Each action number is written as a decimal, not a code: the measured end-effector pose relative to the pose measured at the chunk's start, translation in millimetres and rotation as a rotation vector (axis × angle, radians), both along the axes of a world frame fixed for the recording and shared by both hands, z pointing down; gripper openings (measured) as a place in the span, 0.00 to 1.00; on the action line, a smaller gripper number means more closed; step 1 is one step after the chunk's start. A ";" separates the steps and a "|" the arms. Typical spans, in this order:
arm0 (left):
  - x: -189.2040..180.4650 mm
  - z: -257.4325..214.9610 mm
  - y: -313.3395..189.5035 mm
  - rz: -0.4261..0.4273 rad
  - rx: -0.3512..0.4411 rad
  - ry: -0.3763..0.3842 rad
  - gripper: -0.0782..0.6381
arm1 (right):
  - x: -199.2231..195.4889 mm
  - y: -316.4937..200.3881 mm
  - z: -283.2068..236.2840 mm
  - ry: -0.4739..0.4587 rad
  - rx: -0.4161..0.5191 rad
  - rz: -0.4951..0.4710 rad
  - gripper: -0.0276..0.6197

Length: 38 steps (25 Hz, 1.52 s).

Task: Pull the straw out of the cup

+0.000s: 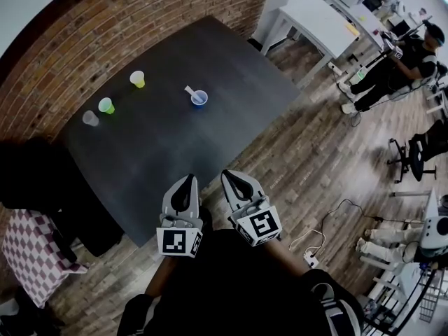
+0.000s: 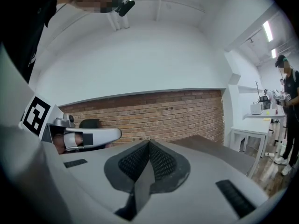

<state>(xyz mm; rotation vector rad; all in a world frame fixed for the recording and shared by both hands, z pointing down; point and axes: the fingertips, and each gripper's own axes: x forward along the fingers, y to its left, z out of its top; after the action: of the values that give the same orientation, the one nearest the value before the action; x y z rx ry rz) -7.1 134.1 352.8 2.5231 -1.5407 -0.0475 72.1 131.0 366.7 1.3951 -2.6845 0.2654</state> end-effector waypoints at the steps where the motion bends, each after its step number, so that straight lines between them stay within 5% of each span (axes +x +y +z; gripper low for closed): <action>1: -4.3 0.0 -8.1 0.002 -0.002 0.004 0.12 | -4.5 -8.0 0.1 0.006 -0.004 0.001 0.05; 17: -43.9 -1.4 -76.9 -0.002 0.002 0.053 0.12 | -47.5 -84.4 -3.6 0.049 0.005 -0.004 0.05; 38: 3.2 22.1 -182.7 -0.297 -0.057 0.033 0.12 | -3.8 -213.1 22.4 0.017 -0.048 -0.290 0.05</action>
<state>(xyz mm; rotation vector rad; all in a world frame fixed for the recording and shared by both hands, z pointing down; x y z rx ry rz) -3.9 -48.6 374.8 2.2200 -1.8614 -0.0840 68.3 -82.1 389.1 0.9732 -2.7979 0.2863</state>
